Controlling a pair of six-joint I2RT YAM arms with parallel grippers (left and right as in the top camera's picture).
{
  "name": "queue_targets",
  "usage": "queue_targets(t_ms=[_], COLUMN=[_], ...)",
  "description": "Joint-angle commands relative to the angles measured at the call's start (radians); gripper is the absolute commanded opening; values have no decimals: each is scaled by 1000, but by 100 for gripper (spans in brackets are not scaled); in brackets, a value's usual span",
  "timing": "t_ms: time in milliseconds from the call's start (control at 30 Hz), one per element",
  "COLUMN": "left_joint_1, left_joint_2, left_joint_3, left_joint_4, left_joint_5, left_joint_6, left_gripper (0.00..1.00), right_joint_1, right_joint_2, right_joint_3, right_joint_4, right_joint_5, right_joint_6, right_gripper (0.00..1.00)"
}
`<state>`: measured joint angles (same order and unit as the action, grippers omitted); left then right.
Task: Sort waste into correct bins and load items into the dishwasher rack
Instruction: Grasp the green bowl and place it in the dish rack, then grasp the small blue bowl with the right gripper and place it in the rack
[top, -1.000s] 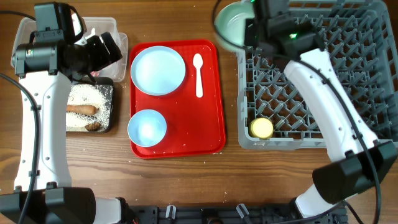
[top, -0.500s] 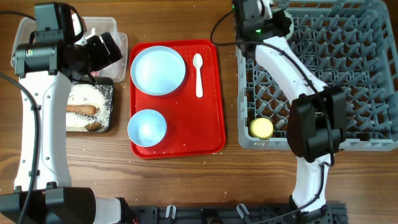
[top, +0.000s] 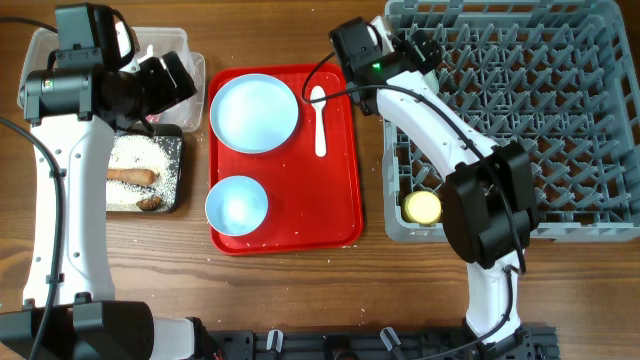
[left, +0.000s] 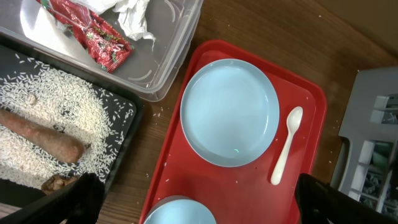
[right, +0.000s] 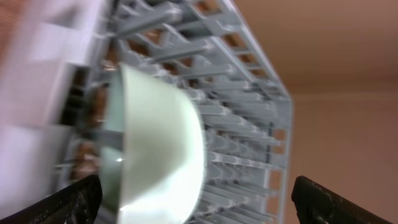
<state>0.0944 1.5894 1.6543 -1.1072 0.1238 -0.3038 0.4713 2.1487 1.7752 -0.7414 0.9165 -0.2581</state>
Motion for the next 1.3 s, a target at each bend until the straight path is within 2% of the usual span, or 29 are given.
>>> queue_targets(t_ms=[0, 67, 133, 200, 233, 300, 367, 467, 533, 600, 633, 733, 767, 867, 967, 1133, 1233, 1267], left_joint_1=[1, 1, 1, 1, 1, 1, 1, 1, 1, 1, 1, 1, 1, 1, 1, 1, 1, 1], left_joint_2=[-11, -11, -11, -11, -11, -11, -11, -11, -11, -11, -11, -11, -11, -11, -11, -11, -11, -11], left_joint_3=[3, 3, 3, 3, 3, 3, 3, 3, 3, 3, 3, 3, 3, 3, 3, 3, 3, 3], left_joint_4=[2, 2, 2, 2, 2, 2, 2, 2, 2, 2, 2, 2, 2, 2, 2, 2, 2, 2], left_joint_5=[-6, -6, -6, -6, -6, -6, -6, -6, -6, -6, -6, -6, -6, -6, -6, -6, -6, -6], left_joint_6=[5, 5, 5, 5, 5, 5, 5, 5, 5, 5, 5, 5, 5, 5, 5, 5, 5, 5], left_gripper=[100, 100, 100, 100, 100, 100, 100, 100, 100, 100, 100, 100, 100, 100, 100, 100, 100, 100], right_joint_1=[2, 2, 2, 12, 42, 112, 181, 281, 339, 370, 372, 373, 373, 372, 343, 189, 162, 162], right_joint_2=[-130, -247, -336, -336, -315, -273, -227, -155, -84, -35, -31, -24, -18, -26, -125, -492, -546, -535], right_joint_3=[0, 0, -1, -7, -30, -95, -159, -236, -240, -239, -239, -239, -239, -234, -227, -197, -201, -216], right_joint_4=[-20, -64, -100, -107, -99, -72, -53, 24, 46, 74, 82, 87, 85, 75, 21, -295, -404, -422], right_joint_5=[-206, -453, -918, -1444, -1467, -1353, -1243, -1134, -1052, -1052, -1055, -1054, -1055, -1055, -991, -304, 90, 158], right_joint_6=[60, 156, 224, 343, 404, 554, 714, 839, 867, 869, 879, 890, 895, 896, 847, 848, 833, 828], right_gripper=[100, 100, 99, 99, 99, 91, 87, 71, 63, 62, 58, 42, 27, 7, 5, 4, 4, 4])
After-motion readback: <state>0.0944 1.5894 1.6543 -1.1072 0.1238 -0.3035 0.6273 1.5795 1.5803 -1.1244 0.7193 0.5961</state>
